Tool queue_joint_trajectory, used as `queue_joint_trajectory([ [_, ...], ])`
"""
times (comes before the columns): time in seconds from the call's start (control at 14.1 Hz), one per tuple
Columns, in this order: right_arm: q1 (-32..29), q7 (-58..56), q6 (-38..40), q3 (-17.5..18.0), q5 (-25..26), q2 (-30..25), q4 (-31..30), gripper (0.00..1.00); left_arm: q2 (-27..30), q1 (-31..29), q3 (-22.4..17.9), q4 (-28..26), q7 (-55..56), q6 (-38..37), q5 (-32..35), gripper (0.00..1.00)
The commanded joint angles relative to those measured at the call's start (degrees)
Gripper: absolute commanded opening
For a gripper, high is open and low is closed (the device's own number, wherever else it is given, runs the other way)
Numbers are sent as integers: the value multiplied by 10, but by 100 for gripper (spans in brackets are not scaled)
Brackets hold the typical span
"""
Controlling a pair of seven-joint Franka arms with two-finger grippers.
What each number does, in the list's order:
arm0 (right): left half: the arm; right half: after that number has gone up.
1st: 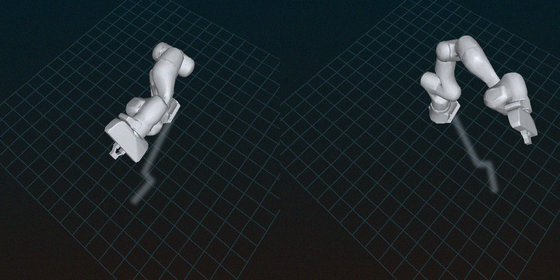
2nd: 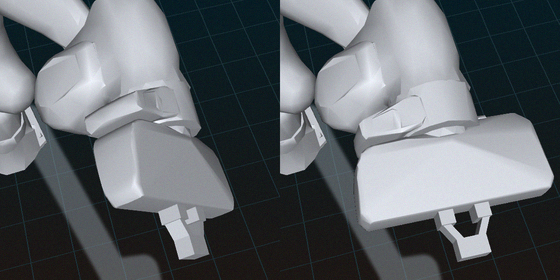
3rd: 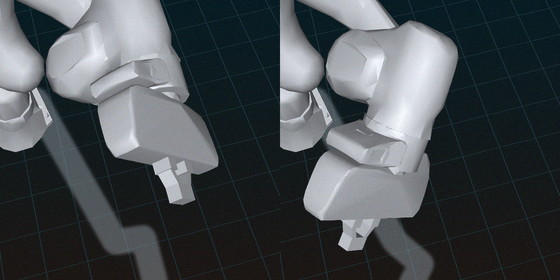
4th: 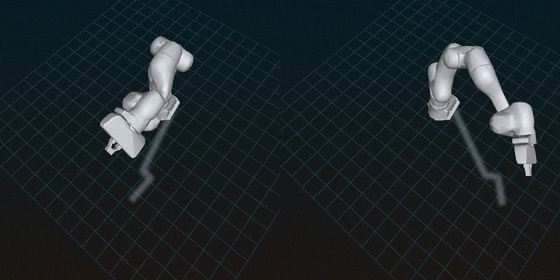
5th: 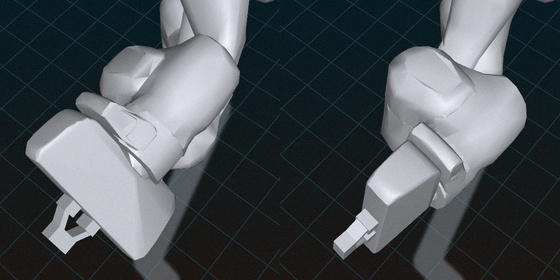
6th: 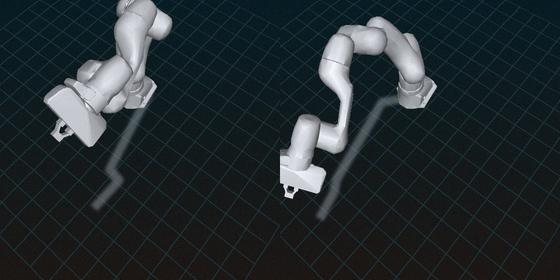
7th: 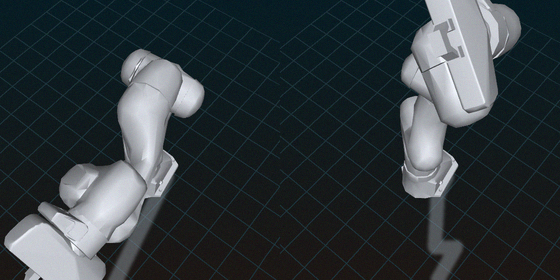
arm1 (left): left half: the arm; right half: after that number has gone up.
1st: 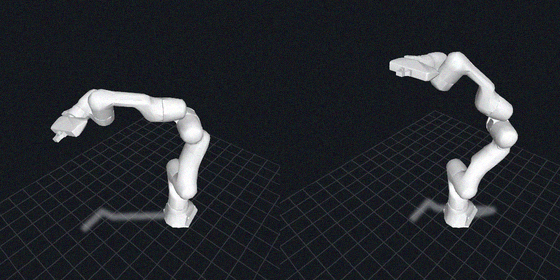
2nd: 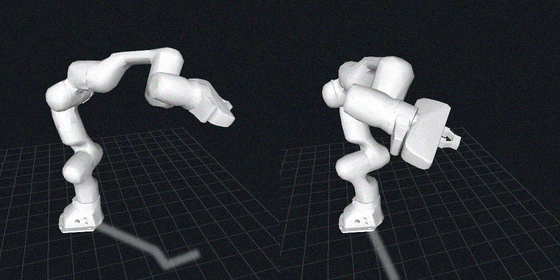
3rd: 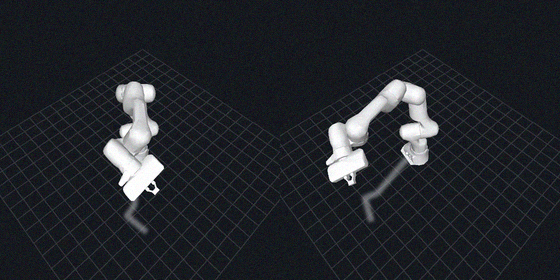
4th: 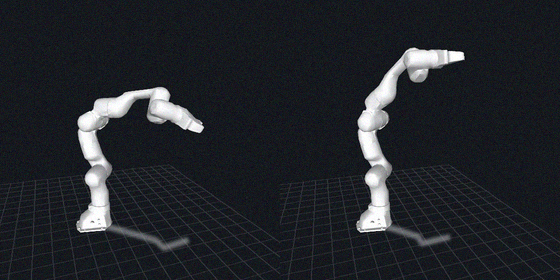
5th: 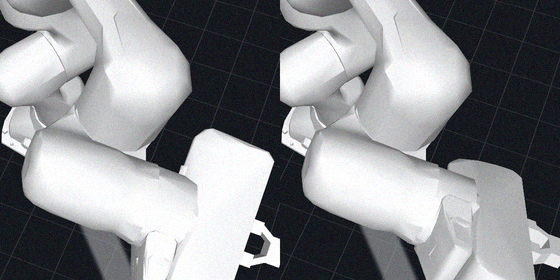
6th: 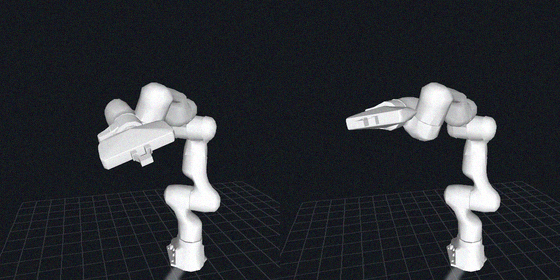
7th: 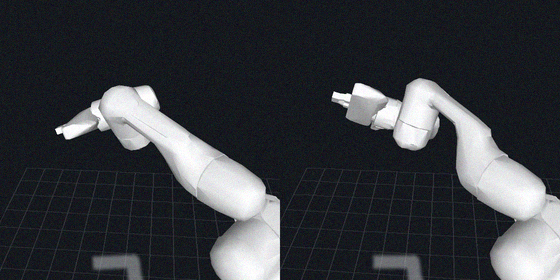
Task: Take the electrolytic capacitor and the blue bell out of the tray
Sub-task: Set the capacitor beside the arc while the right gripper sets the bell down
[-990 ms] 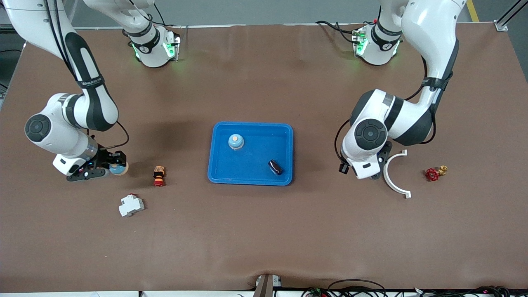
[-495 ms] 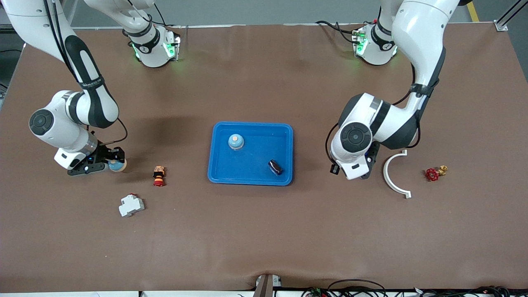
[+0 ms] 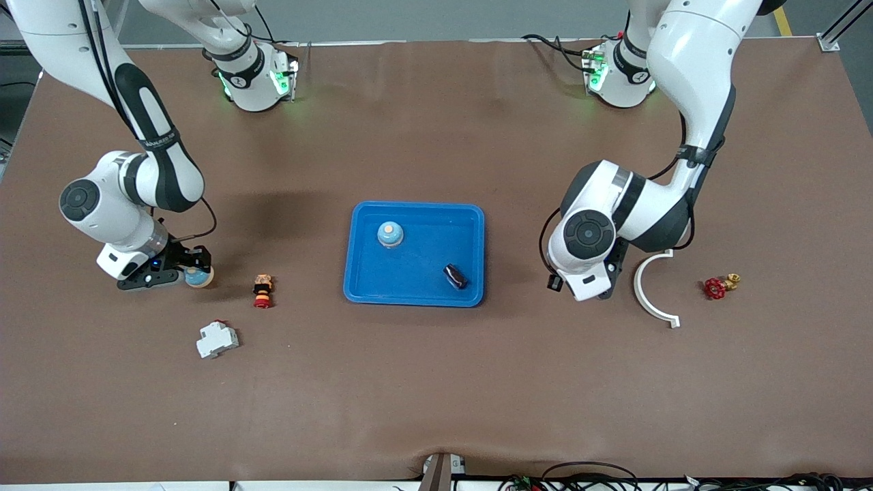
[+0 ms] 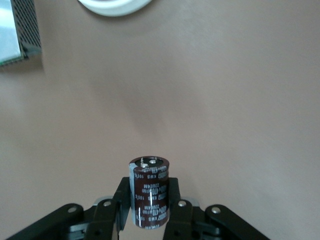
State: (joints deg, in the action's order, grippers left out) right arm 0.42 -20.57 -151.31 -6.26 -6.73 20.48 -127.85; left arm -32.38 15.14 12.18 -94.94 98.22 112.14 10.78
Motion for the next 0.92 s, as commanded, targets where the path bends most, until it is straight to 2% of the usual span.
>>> queue_joint_trajectory([
  [0.0, 14, 7, -21, 3, -33, 10, -4, 0, 8, -16, 2, -44, -13, 11, 38, 0],
  [0.42, 21, 7, -37, 3, -39, 35, 1, 0, 0, -49, 0, -100, -19, 75, 93, 0],
  [0.57, 23, 7, -37, 3, -40, 37, 3, 0, -8, -68, 0, -103, -19, 96, 101, 0],
  [0.64, 22, 14, -37, 3, -43, 38, 4, 21, -15, -68, 0, -103, -21, 103, 103, 0],
  [0.71, 23, 28, -37, 3, -45, 41, 8, 99, -24, -69, -1, -103, -22, 107, 112, 0],
  [0.85, 23, 36, -36, 3, -45, 43, 8, 100, -29, -84, -1, -102, -22, 108, 130, 2],
])
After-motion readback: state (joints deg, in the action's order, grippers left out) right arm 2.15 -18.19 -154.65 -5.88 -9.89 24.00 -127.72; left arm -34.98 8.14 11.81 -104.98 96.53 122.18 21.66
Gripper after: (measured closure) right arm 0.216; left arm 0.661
